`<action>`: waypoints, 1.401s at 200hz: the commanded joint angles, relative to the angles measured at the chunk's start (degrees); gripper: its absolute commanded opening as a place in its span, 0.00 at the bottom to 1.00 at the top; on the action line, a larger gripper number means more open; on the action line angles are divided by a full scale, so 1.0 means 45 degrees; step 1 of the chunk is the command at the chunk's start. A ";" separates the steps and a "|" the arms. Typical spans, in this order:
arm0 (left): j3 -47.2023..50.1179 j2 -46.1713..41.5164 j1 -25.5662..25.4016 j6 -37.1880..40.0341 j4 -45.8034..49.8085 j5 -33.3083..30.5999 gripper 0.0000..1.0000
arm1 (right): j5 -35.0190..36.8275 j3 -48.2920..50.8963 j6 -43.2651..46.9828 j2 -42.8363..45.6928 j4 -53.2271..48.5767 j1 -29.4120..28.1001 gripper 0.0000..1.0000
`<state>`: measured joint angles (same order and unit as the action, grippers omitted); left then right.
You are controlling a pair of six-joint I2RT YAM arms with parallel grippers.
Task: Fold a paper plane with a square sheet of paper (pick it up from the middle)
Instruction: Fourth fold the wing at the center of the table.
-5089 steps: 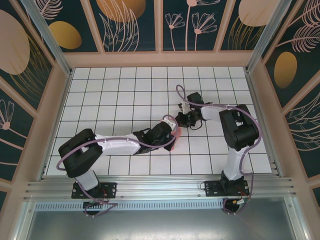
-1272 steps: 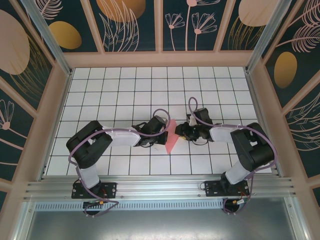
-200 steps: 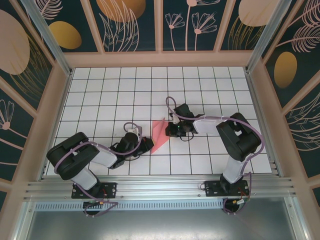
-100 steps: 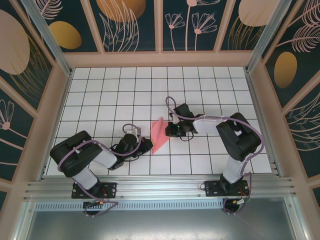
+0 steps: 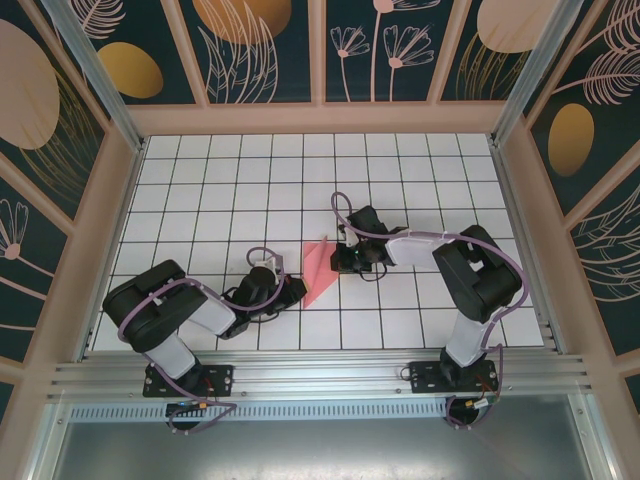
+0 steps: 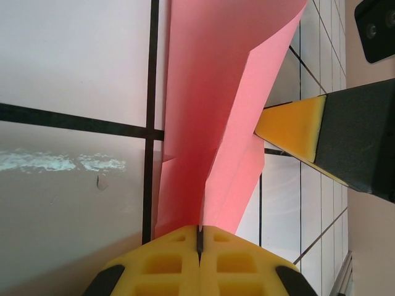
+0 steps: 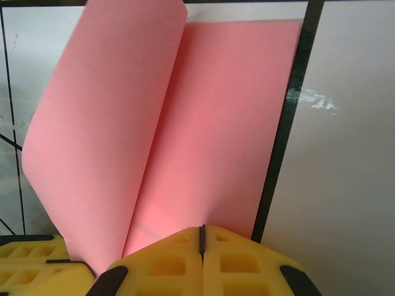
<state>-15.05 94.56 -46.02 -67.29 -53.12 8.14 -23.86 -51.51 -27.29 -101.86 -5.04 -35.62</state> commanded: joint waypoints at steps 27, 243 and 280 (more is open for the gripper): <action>-0.0210 0.0322 0.0076 0.0218 0.1409 -0.0353 0.00 | 0.0052 -0.0351 0.0127 0.0241 -0.0423 -0.0025 0.05; -0.0150 0.0432 0.0862 0.0511 0.0422 0.1286 0.00 | 0.0932 0.0040 0.0048 -0.0707 -0.0816 -0.0777 0.02; -0.0136 0.0673 0.0878 0.0510 0.0211 0.1376 0.00 | 0.0812 -0.0074 0.0097 -0.0720 -0.0807 -0.0767 0.02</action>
<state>-15.77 95.81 -42.68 -66.50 -53.39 14.44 -24.03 -51.44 -28.36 -102.54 -4.93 -38.89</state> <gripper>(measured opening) 0.067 0.050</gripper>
